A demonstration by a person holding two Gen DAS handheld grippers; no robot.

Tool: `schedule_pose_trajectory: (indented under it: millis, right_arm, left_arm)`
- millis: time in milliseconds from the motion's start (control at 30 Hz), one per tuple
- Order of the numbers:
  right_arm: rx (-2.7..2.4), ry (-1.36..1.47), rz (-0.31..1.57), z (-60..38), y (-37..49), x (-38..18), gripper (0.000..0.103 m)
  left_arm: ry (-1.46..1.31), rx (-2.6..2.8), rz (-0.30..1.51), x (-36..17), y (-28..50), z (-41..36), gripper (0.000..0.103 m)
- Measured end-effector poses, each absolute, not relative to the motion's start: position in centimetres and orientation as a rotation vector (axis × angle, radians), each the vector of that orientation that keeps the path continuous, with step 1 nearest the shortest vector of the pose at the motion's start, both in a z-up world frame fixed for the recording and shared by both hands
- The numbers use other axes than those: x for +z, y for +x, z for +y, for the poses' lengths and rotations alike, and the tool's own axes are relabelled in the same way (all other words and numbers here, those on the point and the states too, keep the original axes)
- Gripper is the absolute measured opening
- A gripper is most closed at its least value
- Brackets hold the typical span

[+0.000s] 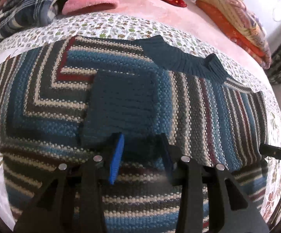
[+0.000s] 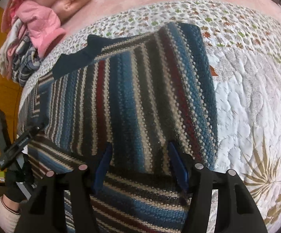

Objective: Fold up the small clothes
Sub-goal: 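Open the left tool to release the folded side onto the sweater, then move the left tool to the other sleeve cuff and grasp it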

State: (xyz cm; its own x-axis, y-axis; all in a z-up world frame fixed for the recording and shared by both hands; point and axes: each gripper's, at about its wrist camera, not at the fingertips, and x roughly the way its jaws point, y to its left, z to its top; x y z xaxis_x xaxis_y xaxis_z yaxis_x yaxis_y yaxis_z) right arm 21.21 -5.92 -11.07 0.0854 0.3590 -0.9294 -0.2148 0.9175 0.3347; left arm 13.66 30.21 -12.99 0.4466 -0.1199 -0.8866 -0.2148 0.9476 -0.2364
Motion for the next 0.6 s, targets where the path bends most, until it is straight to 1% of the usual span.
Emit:
schedule_pose_trajectory:
  millis: [67,133,167,233,267,300,333,400,467,567,600]
  right_arm:
    - [0.429,0.116,1.420,-5.7,21.2,-10.5,0.063]
    - [0.439,0.148,1.406,-5.9,21.2,-9.6,0.063]
    - [0.444,0.166,1.398,-5.9,21.2,-9.0,0.063]
    - [0.450,0.210,1.382,-6.1,21.0,-7.7,0.063]
    - [0.458,0.234,1.370,-6.1,20.7,-6.9,0.063]
    - [0.463,0.245,1.361,-6.1,20.6,-6.3,0.065]
    - [0.467,0.254,1.350,-6.1,20.3,-5.6,0.069]
    - [0.480,0.258,1.332,-5.8,19.6,-4.5,0.071]
    - [0.489,0.251,1.328,-5.3,18.7,-3.7,0.072]
    - [0.498,0.246,1.337,-4.4,17.8,-3.2,0.072]
    - [0.497,0.258,1.340,-4.2,17.4,-3.2,0.072]
  left_arm:
    - [-0.390,0.057,1.122,-12.4,13.5,30.9,0.037]
    - [-0.437,0.068,1.126,-11.1,12.6,32.2,0.039]
    - [-0.444,0.072,1.121,-10.6,12.0,32.7,0.042]
    - [-0.432,0.108,1.105,-8.6,10.3,35.4,0.051]
    - [-0.423,0.134,1.101,-8.0,9.6,36.5,0.060]
    - [-0.420,0.174,1.093,-7.0,8.5,38.7,0.065]
    - [-0.421,0.196,1.090,-6.5,7.7,40.0,0.066]
    - [-0.438,0.270,1.095,-5.7,5.7,44.1,0.076]
    - [-0.492,0.346,1.093,-5.7,3.4,48.3,0.076]
    - [-0.665,0.459,1.079,-7.5,-0.7,55.2,0.076]
    - [-0.699,0.488,1.081,-7.9,-0.9,56.6,0.076]
